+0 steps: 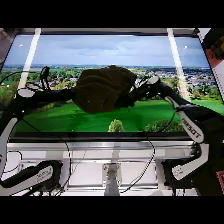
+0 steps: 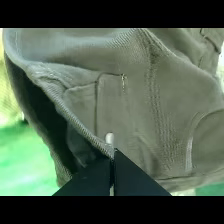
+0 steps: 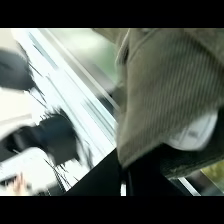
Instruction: Fold the clothes and pants, and hang the long-sleeved shirts on hangers.
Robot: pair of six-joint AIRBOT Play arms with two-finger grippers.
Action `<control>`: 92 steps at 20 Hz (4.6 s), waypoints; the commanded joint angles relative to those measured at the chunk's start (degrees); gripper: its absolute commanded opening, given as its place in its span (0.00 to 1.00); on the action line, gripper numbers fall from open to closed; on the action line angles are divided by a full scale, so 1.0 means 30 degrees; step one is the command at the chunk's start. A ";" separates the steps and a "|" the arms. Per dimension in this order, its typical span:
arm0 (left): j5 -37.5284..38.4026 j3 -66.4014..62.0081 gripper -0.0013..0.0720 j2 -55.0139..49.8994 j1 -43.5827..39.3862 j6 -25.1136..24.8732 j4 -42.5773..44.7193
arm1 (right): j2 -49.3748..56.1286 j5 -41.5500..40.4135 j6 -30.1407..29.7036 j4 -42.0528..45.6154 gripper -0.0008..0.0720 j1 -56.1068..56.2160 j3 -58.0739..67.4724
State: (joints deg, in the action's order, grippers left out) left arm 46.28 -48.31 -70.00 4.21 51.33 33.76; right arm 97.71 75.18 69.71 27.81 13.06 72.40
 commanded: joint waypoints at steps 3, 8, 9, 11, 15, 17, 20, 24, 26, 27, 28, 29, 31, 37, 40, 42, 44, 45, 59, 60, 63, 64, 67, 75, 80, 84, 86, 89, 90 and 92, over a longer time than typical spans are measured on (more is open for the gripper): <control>-0.0087 -0.3359 0.03 0.0750 -0.0488 -0.0262 -0.4648 | -0.3446 0.0576 0.0095 -0.2288 0.05 -0.2980 0.0525; -0.2302 -0.9041 0.03 0.0736 -0.2608 -0.0248 -0.5858 | -0.4080 -0.1224 0.0729 -0.2739 0.05 -0.3541 0.4728; -0.3308 -0.9938 0.03 0.0736 -0.2965 -0.0240 -0.5858 | -0.4073 -0.2193 0.1107 -0.2601 0.05 -0.3541 0.5668; -0.5013 -1.1511 0.03 0.0721 -0.3424 -0.0240 -0.5850 | -0.4073 -0.4255 0.1501 -0.2076 0.05 -0.3541 0.7096; -0.5654 -1.4010 0.03 0.0015 -0.3512 -0.0233 -0.5850 | -0.4051 -1.0586 0.1698 -0.2025 0.05 -0.3220 0.8189; -0.5683 -1.4710 0.03 -0.0619 -0.3497 -0.0255 -0.5843 | -0.3978 -1.4207 0.1690 -0.2011 0.05 -0.2827 0.8189; -0.6237 -1.5205 0.03 -0.1858 -0.3490 -0.0262 -0.5843 | -0.3504 -1.8608 0.1698 -0.2025 0.05 -0.2033 0.8189; -0.6207 -1.7303 0.03 -0.4197 -0.3497 -0.0255 -0.5850 | -0.2273 -2.0371 0.1763 -0.2331 0.05 -0.1450 0.8488; -0.5770 -1.8637 0.03 -0.5202 -0.3490 -0.0248 -0.5850 | -0.1406 -2.0283 0.1974 -0.2718 0.05 -0.1537 0.9471; -0.5209 -1.9001 0.03 -0.5515 -0.3497 -0.0255 -0.5785 | -0.1005 -1.9912 0.1974 -0.2725 0.05 -0.1647 1.0149; -0.4561 -1.9139 0.03 -0.5763 -0.3497 -0.0255 -0.5574 | -0.0568 -1.9176 0.1974 -0.2696 0.05 -0.1843 1.0899; -0.4065 -1.9139 0.03 -0.5923 -0.3490 -0.0255 -0.4940 | -0.0138 -1.8170 0.1974 -0.2688 0.05 -0.2040 1.1577; -0.1945 -1.9139 0.03 -0.6302 -0.3410 -0.0248 -0.3432 | 0.0226 -1.6065 0.1974 -0.2528 0.05 -0.2667 1.2072; 0.4065 -1.7478 0.03 -0.6258 -0.3730 0.3432 0.3293 | 0.0066 -0.3388 0.3045 0.4051 0.04 -0.5253 1.1927; 0.4197 -1.3741 0.03 -0.4277 -0.4459 0.3767 0.4036 | -0.2076 -0.1333 0.3053 0.6776 0.04 -0.5311 0.9245; 0.3679 -1.0193 0.03 -0.2018 -0.5107 0.3759 0.4051 | -0.4605 -0.1333 0.2987 0.6921 0.04 -0.5311 0.5778; 0.2936 -0.6579 0.03 0.0583 -0.5909 0.3789 0.4794 | -0.7053 -0.1311 0.2922 0.7308 0.04 -0.5311 0.2178; 0.2805 -0.4874 0.03 0.1851 -0.6222 0.4095 0.5122 | -0.8160 -0.1246 0.2936 0.7599 0.04 -0.5311 0.0379; 0.2572 0.7482 0.03 1.2954 -0.6499 0.7679 0.5158 | -1.8578 0.3388 0.8349 1.1060 0.04 -0.5311 -1.1948; 0.2047 0.7439 0.03 1.2706 -0.6513 0.7679 0.5020 | -1.8644 0.2834 0.8575 1.0768 0.04 -0.5311 -1.1948; -0.0787 0.6135 0.03 1.0928 -0.6900 0.7592 0.4393 | -1.8156 -0.0685 0.8597 0.9668 0.04 -0.5311 -1.1788; -0.1559 0.5180 0.03 0.9952 -0.7278 0.7453 0.4386 | -1.7813 -0.2215 0.8619 0.9304 0.04 -0.5311 -1.1613; -0.3381 0.1020 0.03 0.5829 -0.8677 0.6266 0.4393 | -1.6240 -0.6645 0.8765 0.8473 0.04 -0.5311 -1.0644; -0.8765 -0.7650 0.03 -0.5049 -0.9136 0.5595 0.4386 | -0.9377 -1.5577 0.8757 0.7599 0.04 -0.5311 -0.8276; -1.1730 -0.8378 0.73 -0.8102 -0.9267 0.5603 0.3016 | -0.7431 -1.8957 0.8757 0.7366 0.26 -0.5311 -0.8196; -1.1715 -0.8393 0.97 -0.6994 -0.9194 0.5595 0.3126 | -0.7686 -1.9620 0.8743 0.7963 0.64 -0.5683 -0.7934; -1.1606 -0.8393 0.97 -0.5552 -0.9194 0.5588 0.4029 | -0.7577 -1.6116 0.8364 0.8349 0.65 -0.6739 -0.7074; -0.9457 -0.8393 0.97 -0.2550 -0.9194 0.5588 0.6433 | -0.5872 -0.7169 0.3716 0.8582 0.65 -0.9114 -0.4277; -0.8291 -0.8393 0.97 -0.1435 -0.9187 0.5588 0.6768 | -0.4896 -0.4044 0.2623 0.8488 0.66 -0.9770 -0.3133; -0.6601 -0.8393 0.97 0.0444 -0.9194 0.5581 0.6929 | -0.2805 0.1523 0.0823 0.7759 0.73 -1.0637 -0.0969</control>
State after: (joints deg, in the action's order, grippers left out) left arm 19.31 -73.45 -76.03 -23.42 68.10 51.31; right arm 82.78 53.23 82.19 52.82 -14.50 61.73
